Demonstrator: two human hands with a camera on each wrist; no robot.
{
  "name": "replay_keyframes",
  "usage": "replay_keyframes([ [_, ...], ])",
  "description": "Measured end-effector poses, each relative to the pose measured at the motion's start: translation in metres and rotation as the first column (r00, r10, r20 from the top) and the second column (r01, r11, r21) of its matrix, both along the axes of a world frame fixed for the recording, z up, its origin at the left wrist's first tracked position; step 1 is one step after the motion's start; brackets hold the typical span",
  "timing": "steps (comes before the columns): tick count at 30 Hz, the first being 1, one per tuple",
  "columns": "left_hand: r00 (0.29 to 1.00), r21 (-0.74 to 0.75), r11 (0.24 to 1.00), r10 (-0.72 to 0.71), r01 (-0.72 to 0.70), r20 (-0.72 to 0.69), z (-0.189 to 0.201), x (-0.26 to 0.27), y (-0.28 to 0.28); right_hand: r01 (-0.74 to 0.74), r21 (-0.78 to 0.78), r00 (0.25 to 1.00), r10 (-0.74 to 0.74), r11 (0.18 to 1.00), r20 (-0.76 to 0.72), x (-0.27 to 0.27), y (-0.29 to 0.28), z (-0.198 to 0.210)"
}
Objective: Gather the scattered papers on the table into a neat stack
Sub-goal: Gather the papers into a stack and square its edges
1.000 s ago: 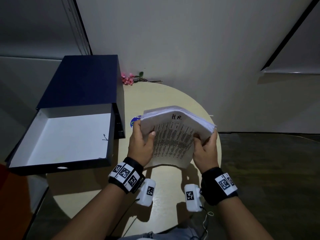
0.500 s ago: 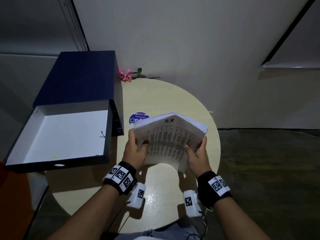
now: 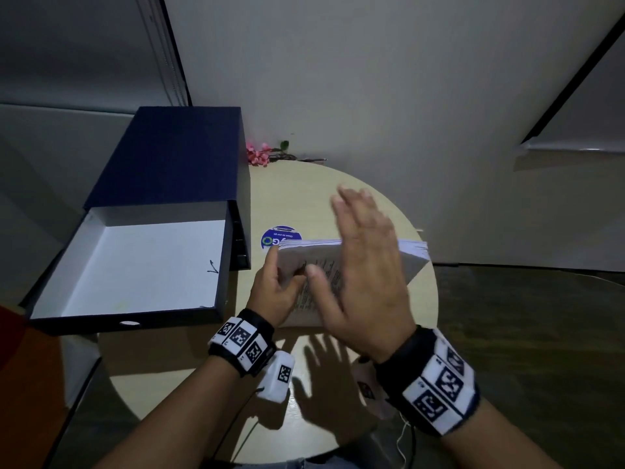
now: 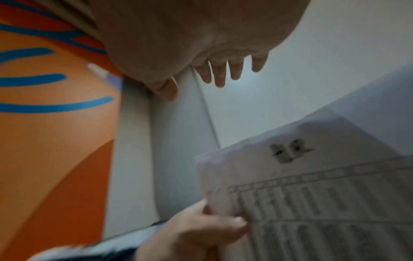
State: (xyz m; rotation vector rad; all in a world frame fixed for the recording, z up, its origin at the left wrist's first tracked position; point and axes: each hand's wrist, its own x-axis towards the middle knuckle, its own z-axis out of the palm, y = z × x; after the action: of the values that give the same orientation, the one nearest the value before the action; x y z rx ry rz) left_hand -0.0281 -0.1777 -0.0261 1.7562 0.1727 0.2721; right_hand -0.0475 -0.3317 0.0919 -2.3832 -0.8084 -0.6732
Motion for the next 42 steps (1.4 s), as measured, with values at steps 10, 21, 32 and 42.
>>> replay_keyframes([
  [10,0.999,-0.186,0.982,-0.038,0.034,-0.014,0.018,-0.003,-0.007,-0.062,-0.393,0.986,-0.004,0.918,-0.166,0.002,0.027,-0.032],
  [21,1.0,-0.059,0.998,-0.019,0.019,0.013,0.008,0.0,-0.003,0.172,-0.351,0.958,-0.239,0.921,-0.157,0.013,-0.017,-0.041],
  [32,1.0,-0.153,0.988,-0.022,0.019,-0.017,0.02,0.002,0.0,0.284,0.499,0.731,0.152,0.819,-0.666,0.059,-0.094,-0.061],
  [42,0.999,-0.091,0.995,0.028,-0.026,0.021,0.03,0.006,-0.006,0.371,0.63,0.735,0.198,0.683,-0.648,0.045,-0.072,-0.099],
])
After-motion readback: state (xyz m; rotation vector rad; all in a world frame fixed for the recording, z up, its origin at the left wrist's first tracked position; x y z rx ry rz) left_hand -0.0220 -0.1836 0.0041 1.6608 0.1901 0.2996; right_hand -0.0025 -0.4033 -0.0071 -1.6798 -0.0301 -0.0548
